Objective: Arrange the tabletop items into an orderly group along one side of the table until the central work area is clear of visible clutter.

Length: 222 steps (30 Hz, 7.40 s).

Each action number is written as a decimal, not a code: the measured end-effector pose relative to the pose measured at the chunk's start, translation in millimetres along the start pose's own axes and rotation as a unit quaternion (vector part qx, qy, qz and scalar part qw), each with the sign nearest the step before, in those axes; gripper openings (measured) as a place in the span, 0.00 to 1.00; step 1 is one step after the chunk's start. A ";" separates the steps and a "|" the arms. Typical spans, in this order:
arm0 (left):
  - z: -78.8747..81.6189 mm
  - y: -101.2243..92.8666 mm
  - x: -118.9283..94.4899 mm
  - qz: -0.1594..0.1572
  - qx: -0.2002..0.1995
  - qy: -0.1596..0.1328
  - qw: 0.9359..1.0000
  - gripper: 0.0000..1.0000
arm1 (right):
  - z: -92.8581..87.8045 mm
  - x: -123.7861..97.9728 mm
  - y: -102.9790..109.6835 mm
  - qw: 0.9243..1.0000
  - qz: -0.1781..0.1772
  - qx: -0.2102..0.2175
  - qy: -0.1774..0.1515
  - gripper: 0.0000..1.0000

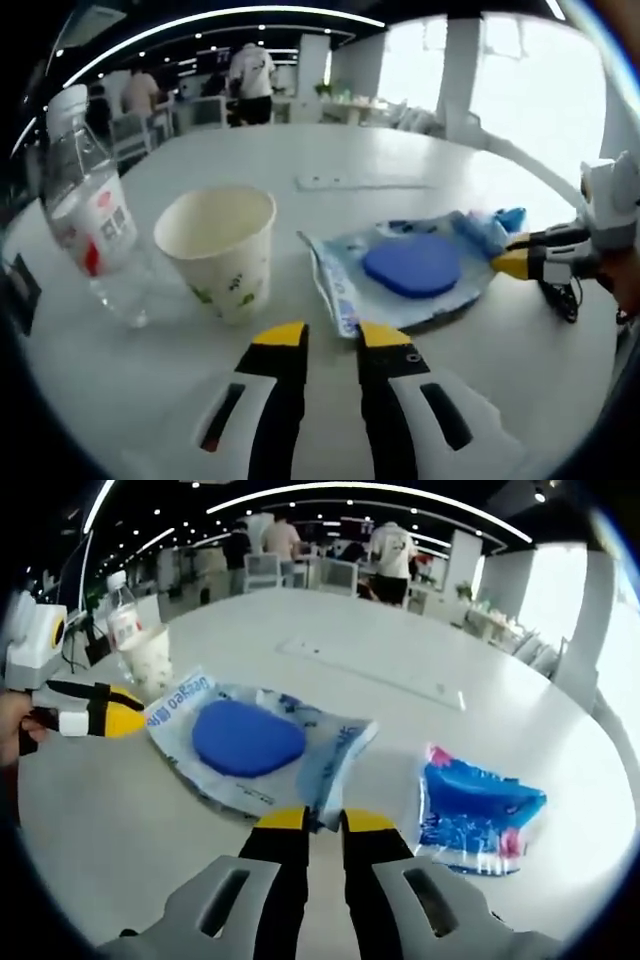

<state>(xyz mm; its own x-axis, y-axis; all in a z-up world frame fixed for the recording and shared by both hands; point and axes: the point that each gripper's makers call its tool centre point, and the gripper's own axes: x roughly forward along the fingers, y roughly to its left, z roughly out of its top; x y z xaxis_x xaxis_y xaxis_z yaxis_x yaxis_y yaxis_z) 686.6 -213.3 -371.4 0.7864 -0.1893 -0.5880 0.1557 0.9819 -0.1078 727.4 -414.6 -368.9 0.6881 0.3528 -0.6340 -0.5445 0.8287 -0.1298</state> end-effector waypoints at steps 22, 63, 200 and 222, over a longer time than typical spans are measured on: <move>14.0 -18.8 -50.3 -0.043 -0.021 -0.026 0.999 0.67 | 15.6 -46.6 -2.0 0.998 0.010 0.046 -0.031 0.61; -4.5 -37.4 -153.6 -0.099 0.020 -0.022 0.995 0.99 | -97.6 -88.0 -29.8 0.993 0.029 0.087 0.080 0.86; -36.5 -29.7 -182.4 -0.108 0.038 -0.011 0.993 0.86 | -68.7 -66.7 55.6 0.994 0.095 0.035 0.037 0.18; -31.7 -27.2 -187.3 -0.098 0.042 -0.014 0.994 0.99 | -37.8 -122.8 33.9 0.994 0.071 0.075 -0.026 0.91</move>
<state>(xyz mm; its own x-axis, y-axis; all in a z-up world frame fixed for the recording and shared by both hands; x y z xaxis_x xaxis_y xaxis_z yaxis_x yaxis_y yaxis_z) 516.1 -204.4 -283.7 0.7523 -0.3781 -0.5395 0.3555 0.9224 -0.1507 606.4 -446.3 -324.3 0.6349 0.4896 -0.5977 -0.5630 0.8229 0.0760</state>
